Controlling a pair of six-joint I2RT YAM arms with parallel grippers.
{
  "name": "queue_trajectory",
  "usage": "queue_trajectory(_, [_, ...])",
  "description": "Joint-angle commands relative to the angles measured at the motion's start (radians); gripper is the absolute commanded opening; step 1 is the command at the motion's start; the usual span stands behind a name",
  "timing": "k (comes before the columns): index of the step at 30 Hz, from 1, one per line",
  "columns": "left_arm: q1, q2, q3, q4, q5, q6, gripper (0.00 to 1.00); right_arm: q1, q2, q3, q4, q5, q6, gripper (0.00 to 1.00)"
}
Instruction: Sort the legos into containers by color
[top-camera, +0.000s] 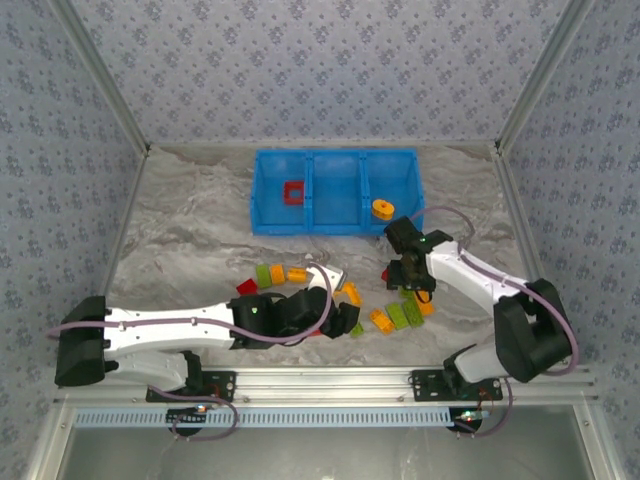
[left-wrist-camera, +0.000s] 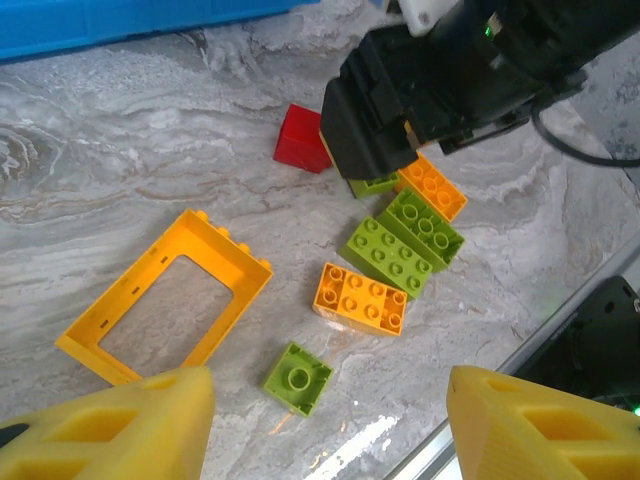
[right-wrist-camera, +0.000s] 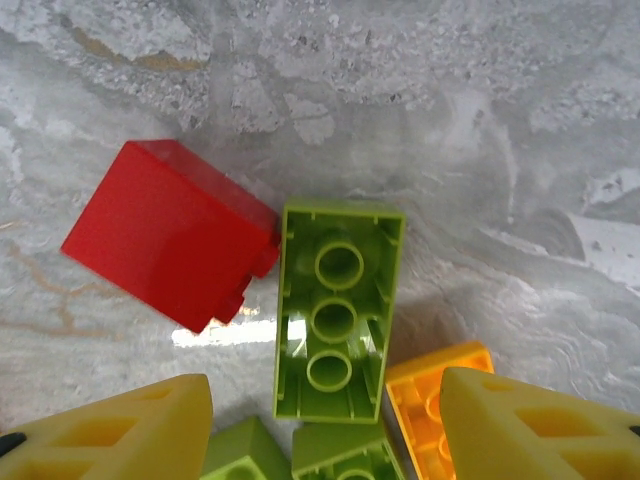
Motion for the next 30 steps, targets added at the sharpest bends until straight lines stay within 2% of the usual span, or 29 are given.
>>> queue_trajectory(1, [-0.006,-0.011,0.006,0.039,-0.053,-0.02,0.63,-0.015,0.036,0.018,0.006,-0.006,-0.047,0.63])
queue_trajectory(6, [-0.006,-0.012,0.024,0.018,-0.055,-0.003,0.63,-0.022,0.055,0.013,0.027,-0.01,-0.055,0.61])
queue_trajectory(16, [-0.006,0.007,0.038,0.012,-0.055,0.002,0.63,-0.036,0.149,0.036,0.067,-0.016,-0.052,0.48])
queue_trajectory(18, [-0.006,0.007,0.037,0.014,-0.055,0.002,0.63,-0.037,0.146,0.033,0.071,-0.012,-0.047,0.43])
queue_trajectory(21, [-0.006,0.003,0.04,0.015,-0.059,0.005,0.63,-0.032,0.113,0.028,0.069,0.008,-0.033,0.36])
queue_trajectory(26, [-0.006,-0.014,0.07,-0.018,-0.087,0.022,0.63,0.007,-0.02,0.048,-0.004,0.115,0.012,0.34])
queue_trajectory(30, [-0.004,-0.04,0.108,-0.077,-0.144,0.038,0.63,0.077,-0.089,0.118,-0.061,0.172,0.041,0.34])
